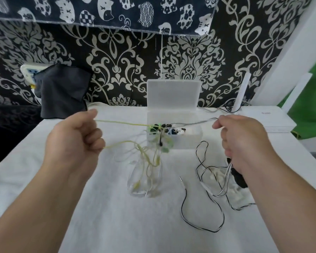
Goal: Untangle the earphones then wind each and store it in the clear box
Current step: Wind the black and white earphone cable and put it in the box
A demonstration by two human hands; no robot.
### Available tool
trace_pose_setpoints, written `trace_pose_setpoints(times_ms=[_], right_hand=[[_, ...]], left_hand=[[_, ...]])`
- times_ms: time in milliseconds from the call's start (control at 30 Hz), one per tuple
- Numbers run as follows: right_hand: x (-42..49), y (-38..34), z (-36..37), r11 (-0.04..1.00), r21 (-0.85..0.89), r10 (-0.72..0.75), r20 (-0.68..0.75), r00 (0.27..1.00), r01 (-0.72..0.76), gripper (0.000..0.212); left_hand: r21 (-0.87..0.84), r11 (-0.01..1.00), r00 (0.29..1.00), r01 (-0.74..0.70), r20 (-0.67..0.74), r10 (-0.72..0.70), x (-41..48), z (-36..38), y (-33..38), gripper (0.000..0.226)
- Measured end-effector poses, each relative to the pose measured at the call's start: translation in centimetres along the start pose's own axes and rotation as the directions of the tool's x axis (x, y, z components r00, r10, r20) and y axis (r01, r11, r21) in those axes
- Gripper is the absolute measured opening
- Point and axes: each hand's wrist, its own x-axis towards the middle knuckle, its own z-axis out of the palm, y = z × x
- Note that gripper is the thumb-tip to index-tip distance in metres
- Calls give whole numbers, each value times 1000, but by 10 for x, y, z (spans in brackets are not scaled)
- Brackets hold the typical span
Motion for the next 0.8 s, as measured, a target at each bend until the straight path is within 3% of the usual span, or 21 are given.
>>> trace_pose_setpoints(times_ms=[133,200,267,333,367,433,500,533,600,633,667,733,800], right_hand=[[3,-2,-7,986,162,56,-57,997,-46,27],[5,-2,-9,980,196,49,-71,996,-34,30],[6,-4,-11,987,156,31,5,1000,-31,31],[5,-4,-15,988,-152,8,196,981,22,36],[2,-4,-17,937,-339,31,315,948,82,37],[-6,-4,-17,849,-500,124,505,854,172,32],[-12,-3,-13,905,-396,132,614,778,158,30],[-16,-3,-10,940,-309,93,645,758,148,29],[-22,-5,-3,974,-166,-1,681,733,155,26],[-25,-6,-1,980,-118,-34,698,715,162,26],[-28,-8,1,983,-79,-59,716,695,166,25],[-34,-12,4,988,-4,-97,748,656,151,23],[-40,-16,6,990,79,-135,775,618,117,21]], left_hand=[[174,985,924,-14,-373,79,13,-12,4,27],[308,951,889,3,-436,138,16,-15,7,19],[429,903,877,-28,-422,228,15,-13,6,16],[517,845,869,-136,-348,352,10,-11,2,29],[568,805,861,-173,-309,403,8,-10,-2,27],[675,720,860,-159,-263,437,6,-8,-7,18],[780,617,892,-104,-200,404,6,-6,-10,14],[853,515,911,-85,-143,387,6,-7,-12,21],[976,157,911,-150,75,406,2,-7,-16,42],[968,24,884,-249,217,413,-1,-7,-20,50],[930,-22,851,-368,346,394,-4,-4,-23,54],[829,52,811,-557,529,249,-13,5,-25,51],[774,131,784,-620,619,52,-20,11,-32,38]])
